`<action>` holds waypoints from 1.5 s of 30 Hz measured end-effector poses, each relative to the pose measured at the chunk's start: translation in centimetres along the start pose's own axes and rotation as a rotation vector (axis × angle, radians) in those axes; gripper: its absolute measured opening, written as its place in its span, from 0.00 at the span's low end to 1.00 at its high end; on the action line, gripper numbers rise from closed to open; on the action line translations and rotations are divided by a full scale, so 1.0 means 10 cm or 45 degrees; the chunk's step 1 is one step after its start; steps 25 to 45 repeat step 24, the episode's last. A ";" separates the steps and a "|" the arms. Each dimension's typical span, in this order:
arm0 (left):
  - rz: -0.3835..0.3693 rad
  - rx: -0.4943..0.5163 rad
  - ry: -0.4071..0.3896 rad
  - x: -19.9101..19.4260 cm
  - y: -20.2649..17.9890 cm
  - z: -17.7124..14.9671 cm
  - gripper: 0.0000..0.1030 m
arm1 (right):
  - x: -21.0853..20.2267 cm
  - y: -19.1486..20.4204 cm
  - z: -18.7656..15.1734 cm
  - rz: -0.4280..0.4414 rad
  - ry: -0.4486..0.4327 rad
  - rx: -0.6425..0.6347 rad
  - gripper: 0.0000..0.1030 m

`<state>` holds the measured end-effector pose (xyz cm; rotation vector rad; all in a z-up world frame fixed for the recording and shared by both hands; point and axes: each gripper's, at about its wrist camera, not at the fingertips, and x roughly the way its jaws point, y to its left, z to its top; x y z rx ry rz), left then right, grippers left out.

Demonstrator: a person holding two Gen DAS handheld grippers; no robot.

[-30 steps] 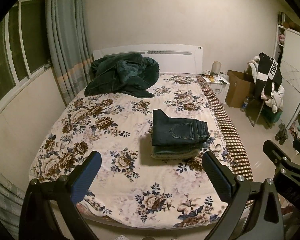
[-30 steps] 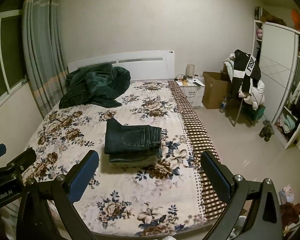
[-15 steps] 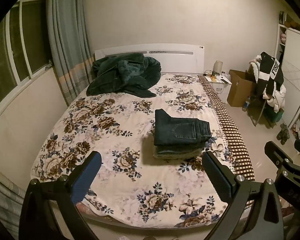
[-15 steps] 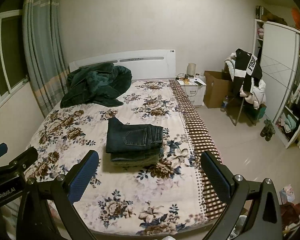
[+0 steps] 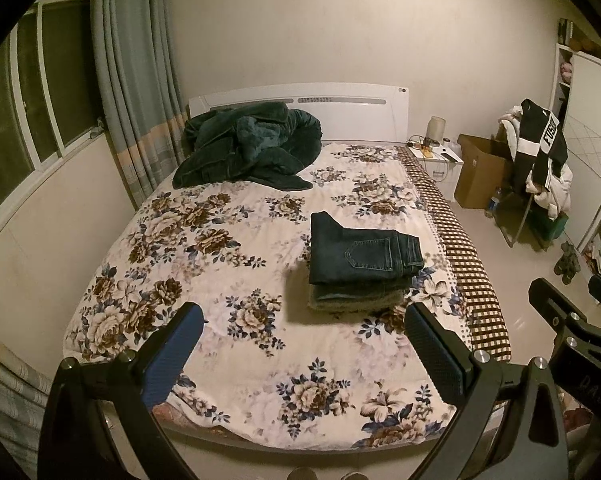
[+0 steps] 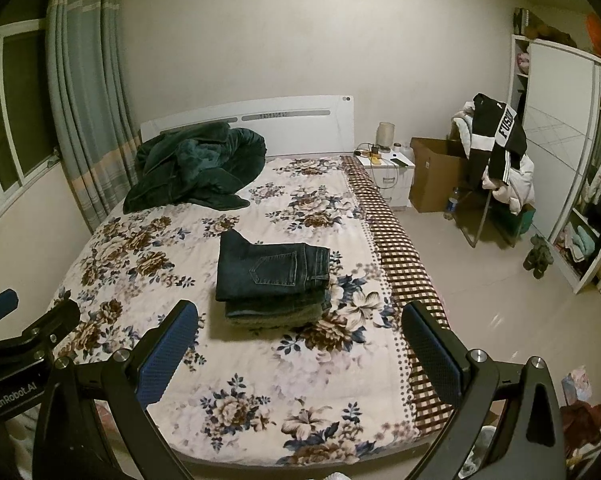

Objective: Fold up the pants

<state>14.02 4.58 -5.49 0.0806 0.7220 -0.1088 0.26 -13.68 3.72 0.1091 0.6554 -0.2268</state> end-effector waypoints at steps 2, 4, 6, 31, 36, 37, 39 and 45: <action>0.001 0.000 -0.001 0.00 0.00 0.00 1.00 | 0.00 0.00 0.00 0.002 0.000 0.001 1.00; -0.002 0.000 -0.001 0.00 0.00 0.00 1.00 | -0.01 -0.01 -0.01 0.003 0.000 0.001 1.00; -0.003 0.000 -0.001 0.00 0.01 -0.02 1.00 | 0.00 -0.01 0.00 0.004 -0.001 0.001 1.00; 0.005 -0.013 -0.012 -0.09 0.00 -0.08 1.00 | -0.07 -0.04 -0.02 0.000 -0.003 0.002 1.00; 0.005 -0.013 -0.012 -0.09 0.00 -0.08 1.00 | -0.07 -0.04 -0.02 0.000 -0.003 0.002 1.00; 0.005 -0.013 -0.012 -0.09 0.00 -0.08 1.00 | -0.07 -0.04 -0.02 0.000 -0.003 0.002 1.00; 0.005 -0.013 -0.012 -0.09 0.00 -0.08 1.00 | -0.07 -0.04 -0.02 0.000 -0.003 0.002 1.00; 0.005 -0.013 -0.012 -0.09 0.00 -0.08 1.00 | -0.07 -0.04 -0.02 0.000 -0.003 0.002 1.00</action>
